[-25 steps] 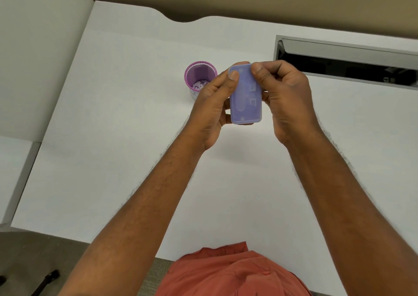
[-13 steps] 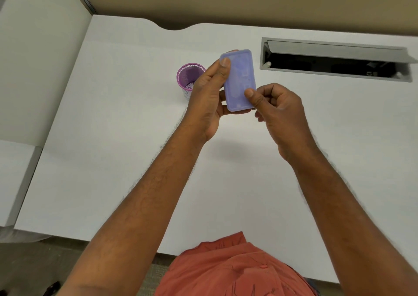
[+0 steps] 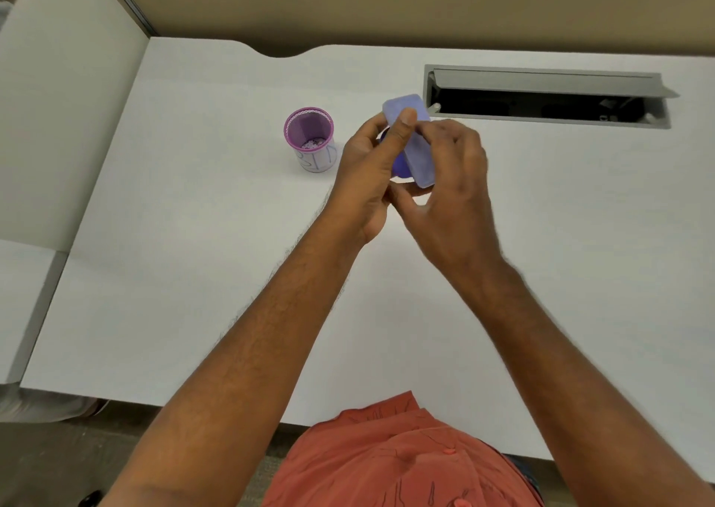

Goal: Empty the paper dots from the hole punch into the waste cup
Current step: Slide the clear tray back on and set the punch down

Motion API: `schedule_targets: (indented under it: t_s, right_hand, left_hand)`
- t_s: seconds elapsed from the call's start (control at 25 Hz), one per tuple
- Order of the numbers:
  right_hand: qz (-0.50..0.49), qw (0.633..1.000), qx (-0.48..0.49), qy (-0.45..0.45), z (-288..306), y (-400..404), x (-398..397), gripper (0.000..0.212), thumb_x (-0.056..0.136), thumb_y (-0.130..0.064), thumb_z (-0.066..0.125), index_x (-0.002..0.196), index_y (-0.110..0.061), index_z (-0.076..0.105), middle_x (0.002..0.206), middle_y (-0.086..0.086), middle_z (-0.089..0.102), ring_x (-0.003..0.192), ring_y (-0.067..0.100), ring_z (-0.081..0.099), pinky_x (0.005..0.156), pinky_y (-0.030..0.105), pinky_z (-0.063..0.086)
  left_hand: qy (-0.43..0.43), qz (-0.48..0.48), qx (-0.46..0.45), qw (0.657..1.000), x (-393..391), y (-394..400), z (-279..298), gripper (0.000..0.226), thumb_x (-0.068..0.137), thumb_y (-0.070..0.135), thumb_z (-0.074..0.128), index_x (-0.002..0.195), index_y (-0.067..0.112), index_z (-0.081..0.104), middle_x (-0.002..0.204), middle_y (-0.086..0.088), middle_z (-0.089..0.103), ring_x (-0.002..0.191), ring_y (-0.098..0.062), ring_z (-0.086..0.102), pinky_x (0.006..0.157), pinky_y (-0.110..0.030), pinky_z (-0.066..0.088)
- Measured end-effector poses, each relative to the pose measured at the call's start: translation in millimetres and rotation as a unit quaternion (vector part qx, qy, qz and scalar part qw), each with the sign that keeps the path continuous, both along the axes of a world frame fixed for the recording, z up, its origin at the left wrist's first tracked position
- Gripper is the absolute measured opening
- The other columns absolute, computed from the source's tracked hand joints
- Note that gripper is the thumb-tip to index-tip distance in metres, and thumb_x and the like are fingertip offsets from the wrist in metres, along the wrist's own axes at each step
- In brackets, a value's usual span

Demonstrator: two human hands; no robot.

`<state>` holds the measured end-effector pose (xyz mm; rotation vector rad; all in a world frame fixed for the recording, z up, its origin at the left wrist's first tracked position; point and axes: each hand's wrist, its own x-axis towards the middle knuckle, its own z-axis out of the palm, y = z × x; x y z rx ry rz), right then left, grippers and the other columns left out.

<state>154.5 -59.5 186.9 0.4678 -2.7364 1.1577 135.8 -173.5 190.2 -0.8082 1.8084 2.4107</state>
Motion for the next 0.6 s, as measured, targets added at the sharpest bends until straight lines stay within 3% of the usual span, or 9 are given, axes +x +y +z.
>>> schedule_targets:
  t_s: [0.12,0.24,0.36,0.48,0.6]
  right_hand:
    - [-0.028,0.999,-0.015,-0.01,1,18,-1,0.052,0.098,-0.023,0.065,0.145,-0.004,0.05,0.142,0.016,0.057,0.128,0.027,0.056,0.106,0.031,0.049]
    - [-0.07,0.994,-0.065,-0.06,3,42,-7,0.043,0.104,-0.02,0.055,0.146,-0.011,0.051,0.137,0.008,0.065,0.119,0.019,0.064,0.098,0.017,0.045]
    - [-0.112,0.983,-0.119,-0.089,3,72,-18,0.035,0.106,-0.018,0.051,0.139,-0.013,0.058,0.124,0.004,0.07,0.102,0.01,0.064,0.085,0.01,0.052]
    - [-0.14,0.95,-0.227,-0.161,2,102,-31,0.032,0.105,-0.017,0.052,0.135,-0.013,0.063,0.117,0.002,0.071,0.096,0.015,0.069,0.086,0.027,0.062]
    - [-0.146,0.91,-0.305,-0.241,-3,130,-38,0.031,0.104,-0.015,0.057,0.134,-0.011,0.064,0.119,0.011,0.071,0.103,0.026,0.071,0.093,0.042,0.061]
  left_hand:
    - [-0.007,-0.031,-0.009,0.999,-2,18,0,0.041,0.095,0.042,0.064,0.126,0.015,0.063,0.117,-0.004,0.071,0.106,-0.031,0.07,0.07,-0.039,0.064]
    - [0.016,-0.059,-0.004,0.998,-4,34,0,0.027,0.098,0.042,0.059,0.116,0.022,0.063,0.118,-0.005,0.072,0.104,-0.03,0.072,0.067,-0.038,0.065]
    - [0.031,-0.08,-0.044,0.995,-10,55,-2,0.034,0.099,0.041,0.059,0.126,0.02,0.061,0.118,-0.001,0.071,0.103,-0.021,0.073,0.072,-0.032,0.065]
    - [0.027,-0.098,-0.055,0.993,-20,78,-7,0.051,0.098,0.04,0.063,0.143,0.02,0.051,0.126,-0.003,0.071,0.105,-0.019,0.074,0.081,-0.032,0.063]
    - [0.034,-0.122,-0.041,0.991,-32,102,-14,0.038,0.099,0.033,0.064,0.135,0.022,0.06,0.113,0.007,0.077,0.101,-0.012,0.075,0.083,-0.028,0.061]
